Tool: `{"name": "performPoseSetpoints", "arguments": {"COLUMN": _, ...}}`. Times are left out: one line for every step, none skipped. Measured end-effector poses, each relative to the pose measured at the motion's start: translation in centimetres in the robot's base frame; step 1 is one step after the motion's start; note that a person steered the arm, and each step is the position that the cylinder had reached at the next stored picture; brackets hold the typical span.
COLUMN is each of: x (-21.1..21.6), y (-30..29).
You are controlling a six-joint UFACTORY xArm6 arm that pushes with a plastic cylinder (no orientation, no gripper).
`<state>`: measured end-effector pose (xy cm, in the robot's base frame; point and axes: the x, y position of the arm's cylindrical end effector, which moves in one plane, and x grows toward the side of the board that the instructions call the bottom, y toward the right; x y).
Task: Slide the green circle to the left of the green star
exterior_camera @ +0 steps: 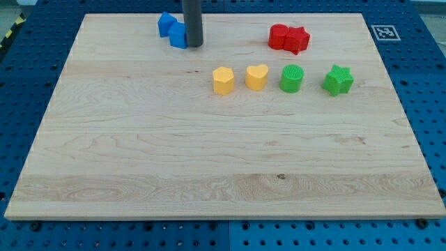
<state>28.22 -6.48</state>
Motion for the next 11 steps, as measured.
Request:
{"name": "performPoseSetpoints", "arguments": {"x": -0.1, "y": -0.8}}
{"name": "performPoseSetpoints", "arguments": {"x": -1.1, "y": -1.7}}
{"name": "performPoseSetpoints", "arguments": {"x": -1.7, "y": -2.3}}
{"name": "performPoseSetpoints", "arguments": {"x": 0.4, "y": -0.4}}
{"name": "performPoseSetpoints", "arguments": {"x": 3.9, "y": 4.2}}
{"name": "performPoseSetpoints", "arguments": {"x": 4.6, "y": 8.8}}
{"name": "performPoseSetpoints", "arguments": {"x": 4.6, "y": 12.4}}
{"name": "performPoseSetpoints", "arguments": {"x": 6.9, "y": 15.8}}
{"name": "performPoseSetpoints", "arguments": {"x": 9.6, "y": 17.7}}
{"name": "performPoseSetpoints", "arguments": {"x": 9.9, "y": 18.1}}
{"name": "performPoseSetpoints", "arguments": {"x": 11.0, "y": 17.2}}
